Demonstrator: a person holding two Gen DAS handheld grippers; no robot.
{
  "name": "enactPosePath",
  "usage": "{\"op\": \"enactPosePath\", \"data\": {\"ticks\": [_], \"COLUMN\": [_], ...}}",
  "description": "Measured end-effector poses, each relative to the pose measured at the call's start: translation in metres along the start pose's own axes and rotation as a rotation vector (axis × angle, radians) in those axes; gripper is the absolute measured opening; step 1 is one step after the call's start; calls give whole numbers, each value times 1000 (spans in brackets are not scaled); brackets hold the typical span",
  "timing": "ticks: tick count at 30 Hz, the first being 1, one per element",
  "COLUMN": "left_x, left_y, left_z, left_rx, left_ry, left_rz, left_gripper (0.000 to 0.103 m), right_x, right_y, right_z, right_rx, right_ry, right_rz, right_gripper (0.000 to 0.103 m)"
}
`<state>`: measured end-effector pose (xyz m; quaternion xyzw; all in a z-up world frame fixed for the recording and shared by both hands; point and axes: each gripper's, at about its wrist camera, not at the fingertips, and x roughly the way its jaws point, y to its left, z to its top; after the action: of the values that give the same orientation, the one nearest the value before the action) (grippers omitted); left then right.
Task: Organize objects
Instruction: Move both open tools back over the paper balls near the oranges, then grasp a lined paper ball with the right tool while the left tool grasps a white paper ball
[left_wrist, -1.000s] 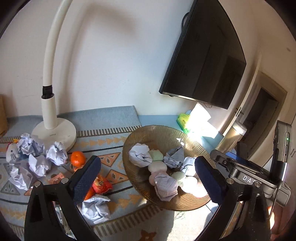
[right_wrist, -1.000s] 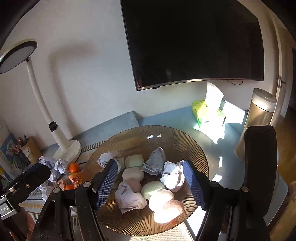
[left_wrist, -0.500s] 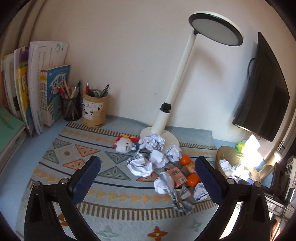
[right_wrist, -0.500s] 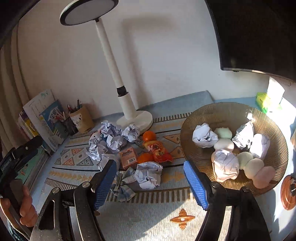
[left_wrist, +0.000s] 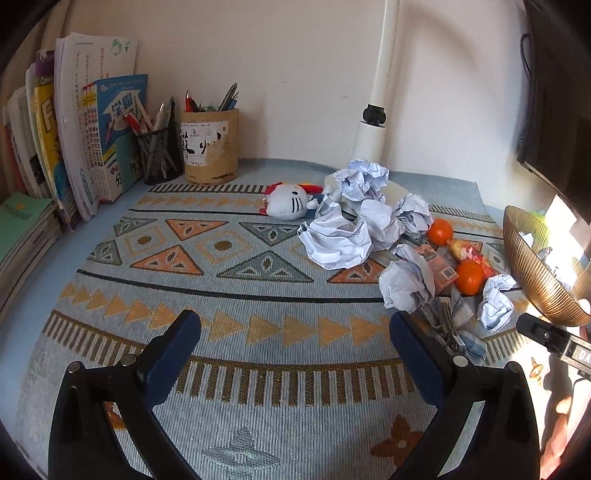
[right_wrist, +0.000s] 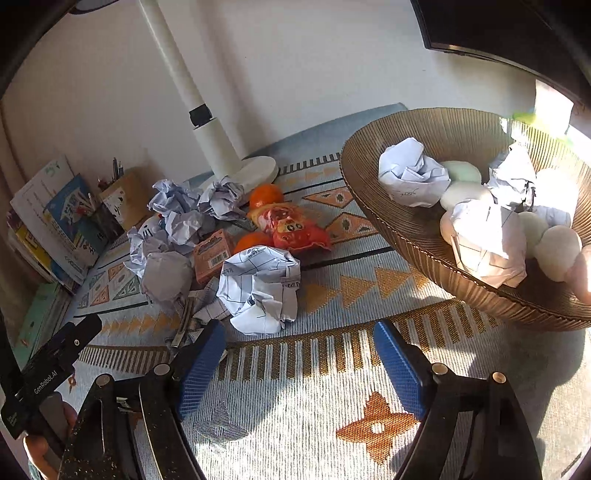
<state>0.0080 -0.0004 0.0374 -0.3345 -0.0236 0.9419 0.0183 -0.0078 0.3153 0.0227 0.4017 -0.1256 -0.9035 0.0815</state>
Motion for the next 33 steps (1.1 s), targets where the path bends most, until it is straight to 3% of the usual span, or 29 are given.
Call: {"op": "enactPosePath", "data": {"ticks": [4,7,13,15,19,21,23,26,29,32,33], "left_x": [-1,0,-1,1,15,28,44,61,67,72,74], "left_y": [-13,-11,-12,-16,-32,-42,-50,-57,-58,-60,-62], "left_z": [-1,-1,2,7,27,35,39,38,36,36,35], "left_rx": [70,64,61,56,10,16,42,47,36,42,49], "left_ry": [1,7,12,44,153,165,169,187,183,186,204], "left_rz": [8,6,-18,-82,-234,-262,-236,-247,-263,-248,-244], "left_gripper": [102,102,102,102,102,102,101,92,89,77,67], "right_x": [-3,-3,-3,2,11,16,23,33,32,40,42], "right_y": [-5,-2,7,13,23,24,22,17,18,27,32], "right_z": [0,-1,-1,1,12,17,18,15,18,20,19], "right_rx": [20,8,-27,-41,-45,-34,-30,-10,-11,-43,-63], "right_ry": [-10,-15,-25,-4,38,46,44,56,30,46,49], "right_rz": [25,22,-44,-93,-42,-19,-24,-2,12,-14,-37], "right_gripper": [82,85,85,85,85,85,85,77,75,75,72]}}
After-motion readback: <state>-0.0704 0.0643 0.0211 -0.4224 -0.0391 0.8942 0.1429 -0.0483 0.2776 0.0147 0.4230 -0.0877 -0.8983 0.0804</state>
